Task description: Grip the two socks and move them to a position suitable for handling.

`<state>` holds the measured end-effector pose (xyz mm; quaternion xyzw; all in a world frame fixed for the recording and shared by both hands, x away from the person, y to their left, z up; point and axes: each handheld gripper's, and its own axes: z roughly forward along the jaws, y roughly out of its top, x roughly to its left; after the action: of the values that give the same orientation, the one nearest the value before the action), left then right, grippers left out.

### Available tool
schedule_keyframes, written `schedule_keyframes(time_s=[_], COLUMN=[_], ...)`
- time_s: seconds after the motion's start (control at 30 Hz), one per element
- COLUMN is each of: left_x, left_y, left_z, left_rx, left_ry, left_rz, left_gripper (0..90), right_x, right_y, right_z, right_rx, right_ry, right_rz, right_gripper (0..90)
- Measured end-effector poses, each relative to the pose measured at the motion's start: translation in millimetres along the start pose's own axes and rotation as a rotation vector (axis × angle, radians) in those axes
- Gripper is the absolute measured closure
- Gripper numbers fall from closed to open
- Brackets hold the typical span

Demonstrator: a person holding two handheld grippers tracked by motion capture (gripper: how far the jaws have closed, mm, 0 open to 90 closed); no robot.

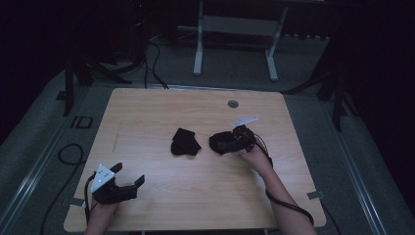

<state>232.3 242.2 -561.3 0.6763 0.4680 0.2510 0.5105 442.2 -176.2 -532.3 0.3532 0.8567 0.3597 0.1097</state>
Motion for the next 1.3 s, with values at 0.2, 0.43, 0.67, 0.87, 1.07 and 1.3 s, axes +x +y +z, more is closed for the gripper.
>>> schedule_keyframes(time_s=[0.2, 0.43, 0.67, 0.87, 1.07, 1.3], left_x=[-2.1, -3.7, -10.6, -11.8, -11.1, -15.4], left_y=[-0.2, -0.2, 0.4, 0.6, 0.8, 1.3], left_z=[0.3, 0.7, 3.7, 3.8, 3.9, 4.7], left_rx=[0.004, 0.008, 0.023, 0.023, 0.024, 0.028], left_ry=[-0.011, -0.021, -0.046, -0.051, -0.054, -0.062], left_rz=[0.007, -0.002, 0.014, 0.015, 0.004, 0.014], left_gripper=[1.7, 1.6, 1.7, 1.7, 1.6, 1.6], right_x=[1.4, 13.0, 22.2, 27.8, 45.9, 71.3], right_y=[6.6, -0.1, -4.5, -2.3, 1.9, -9.2], right_z=[27.3, 35.9, 30.8, 19.3, -15.5, -57.6], right_rx=[0.045, 0.059, 0.038, 0.03, -0.053, -0.108], right_ry=[-0.02, -0.098, -0.188, -0.148, -0.108, -0.077], right_rz=[-0.006, -0.071, -0.078, -0.046, -0.068, -0.113], right_gripper=[16.5, 28.7, 70.6, 75.6, 75.6, 75.6])
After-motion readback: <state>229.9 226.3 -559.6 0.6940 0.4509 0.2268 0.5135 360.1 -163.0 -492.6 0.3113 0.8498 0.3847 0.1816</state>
